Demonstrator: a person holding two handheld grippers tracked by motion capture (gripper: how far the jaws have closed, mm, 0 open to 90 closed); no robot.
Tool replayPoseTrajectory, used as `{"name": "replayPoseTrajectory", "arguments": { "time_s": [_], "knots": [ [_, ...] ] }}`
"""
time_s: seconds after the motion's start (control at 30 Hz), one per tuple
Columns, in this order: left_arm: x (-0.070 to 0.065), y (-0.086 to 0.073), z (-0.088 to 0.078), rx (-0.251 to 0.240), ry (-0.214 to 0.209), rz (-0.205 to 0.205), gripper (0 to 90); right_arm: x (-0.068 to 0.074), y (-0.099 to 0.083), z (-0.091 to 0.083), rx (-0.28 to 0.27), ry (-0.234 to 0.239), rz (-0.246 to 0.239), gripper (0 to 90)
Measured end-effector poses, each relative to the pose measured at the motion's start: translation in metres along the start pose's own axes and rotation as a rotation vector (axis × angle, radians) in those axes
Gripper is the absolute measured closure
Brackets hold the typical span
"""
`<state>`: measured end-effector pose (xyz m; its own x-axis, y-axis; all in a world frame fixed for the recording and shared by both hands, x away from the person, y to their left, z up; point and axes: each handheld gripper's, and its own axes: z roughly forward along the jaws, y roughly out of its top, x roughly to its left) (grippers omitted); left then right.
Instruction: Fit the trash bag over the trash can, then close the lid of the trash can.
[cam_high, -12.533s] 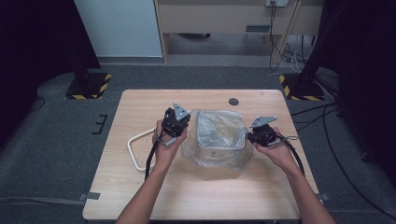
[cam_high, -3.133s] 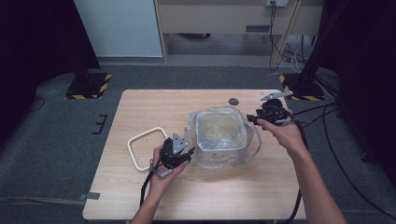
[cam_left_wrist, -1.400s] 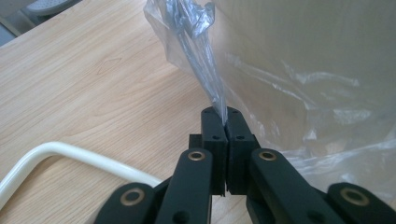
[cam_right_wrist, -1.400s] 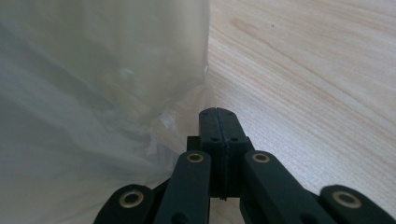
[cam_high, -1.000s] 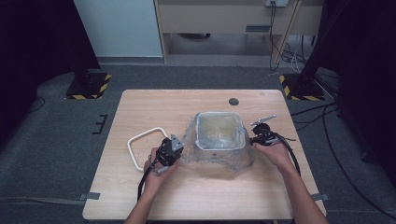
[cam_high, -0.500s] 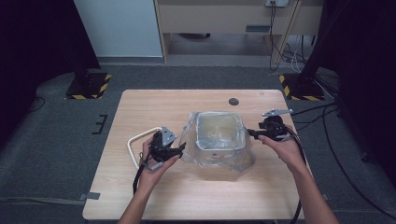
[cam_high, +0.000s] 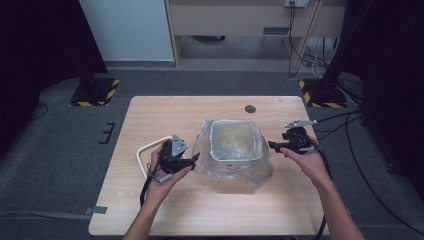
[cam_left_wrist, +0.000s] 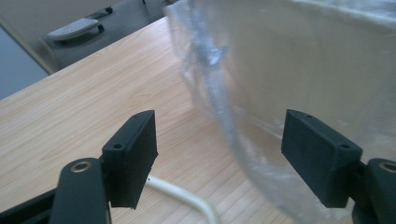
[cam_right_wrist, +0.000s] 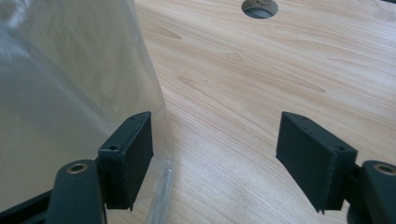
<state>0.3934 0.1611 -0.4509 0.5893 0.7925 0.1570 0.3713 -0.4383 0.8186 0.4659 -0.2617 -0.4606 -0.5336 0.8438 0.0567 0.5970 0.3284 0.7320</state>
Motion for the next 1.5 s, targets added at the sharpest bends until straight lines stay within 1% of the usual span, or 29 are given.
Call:
{"name": "replayPoseTrajectory", "arguments": {
  "time_s": [0.1,0.2,0.27,0.3,0.33,0.4,0.53,0.57,0.6,0.67,0.73,0.8,0.83,1.0,1.07,1.1,1.13,1.17,1.27,1.3,1.33,1.37,1.43,1.5],
  "knots": [
    [0.017,-0.006,-0.003,0.027,0.014,-0.021,22.2,-0.002,-0.007,-0.001,-0.003,-0.001,-0.001,22.2],
    [0.036,-0.015,-0.006,0.055,0.022,-0.034,15.6,-0.006,-0.012,-0.002,-0.005,0.006,0.0,17.3],
    [0.048,-0.021,-0.01,0.074,0.035,-0.032,13.1,-0.007,-0.016,-0.003,-0.003,0.017,0.005,13.4],
    [0.056,-0.026,-0.012,0.079,0.044,-0.044,10.8,-0.007,-0.018,-0.003,0.002,0.019,0.0,12.4],
    [0.06,-0.029,-0.014,0.086,0.049,-0.047,10.3,-0.008,-0.02,-0.002,0.005,0.018,0.001,12.3],
    [0.071,-0.037,-0.017,0.092,0.041,-0.073,7.8,-0.008,-0.023,-0.002,0.005,0.016,-0.003,12.1],
    [0.089,-0.051,-0.021,0.119,0.065,-0.1,7.5,-0.008,-0.029,0.0,0.017,0.016,0.0,13.0],
    [0.093,-0.054,-0.022,0.122,0.067,-0.113,7.5,-0.009,-0.03,0.001,0.02,0.013,-0.008,13.4],
    [0.096,-0.057,-0.022,0.123,0.068,-0.122,7.8,-0.008,-0.032,0.001,0.022,0.017,0.004,13.8],
    [0.102,-0.062,-0.022,0.123,0.075,-0.137,9.0,-0.009,-0.035,0.002,0.02,0.017,0.004,14.4],
    [0.108,-0.068,-0.02,0.146,0.082,-0.14,9.9,-0.009,-0.038,0.003,0.022,0.02,0.019,14.4],
    [0.117,-0.075,-0.016,0.172,0.084,-0.161,11.7,-0.01,-0.041,0.004,0.021,0.02,0.014,14.6],
    [0.121,-0.078,-0.014,0.185,0.08,-0.169,11.8,-0.01,-0.043,0.004,0.022,0.022,0.022,14.7],
    [0.135,-0.091,-0.007,0.228,0.091,-0.191,12.7,-0.011,-0.05,0.005,0.02,0.021,0.035,16.0],
    [0.138,-0.095,-0.004,0.237,0.083,-0.2,13.1,-0.011,-0.052,0.006,0.026,0.02,0.034,16.1],
    [0.14,-0.098,-0.003,0.246,0.083,-0.202,13.2,-0.011,-0.053,0.006,0.023,0.024,0.042,16.2],
    [0.142,-0.1,-0.001,0.255,0.084,-0.202,13.1,-0.011,-0.054,0.006,0.023,0.026,0.035,16.2],
    [0.143,-0.103,0.0,0.264,0.086,-0.207,13.1,-0.011,-0.055,0.007,0.024,0.031,0.043,16.2],
    [0.149,-0.112,0.001,0.264,0.09,-0.252,15.3,-0.01,-0.059,0.007,0.031,0.031,0.048,16.2],
    [0.151,-0.115,0.001,0.263,0.094,-0.259,16.5,-0.011,-0.061,0.008,0.034,0.026,0.042,16.2],
    [0.152,-0.117,0.001,0.266,0.097,-0.26,17.4,-0.011,-0.063,0.009,0.035,0.026,0.046,16.2],
    [0.153,-0.119,0.002,0.278,0.095,-0.255,17.8,-0.011,-0.065,0.009,0.041,0.027,0.06,16.2],
    [0.155,-0.121,0.002,0.267,0.087,-0.263,17.8,-0.014,-0.069,0.011,0.049,0.02,0.055,16.2],
    [0.157,-0.122,0.002,0.261,0.103,-0.273,18.0,-0.015,-0.072,0.012,0.053,0.016,0.064,16.3]
  ]
}}
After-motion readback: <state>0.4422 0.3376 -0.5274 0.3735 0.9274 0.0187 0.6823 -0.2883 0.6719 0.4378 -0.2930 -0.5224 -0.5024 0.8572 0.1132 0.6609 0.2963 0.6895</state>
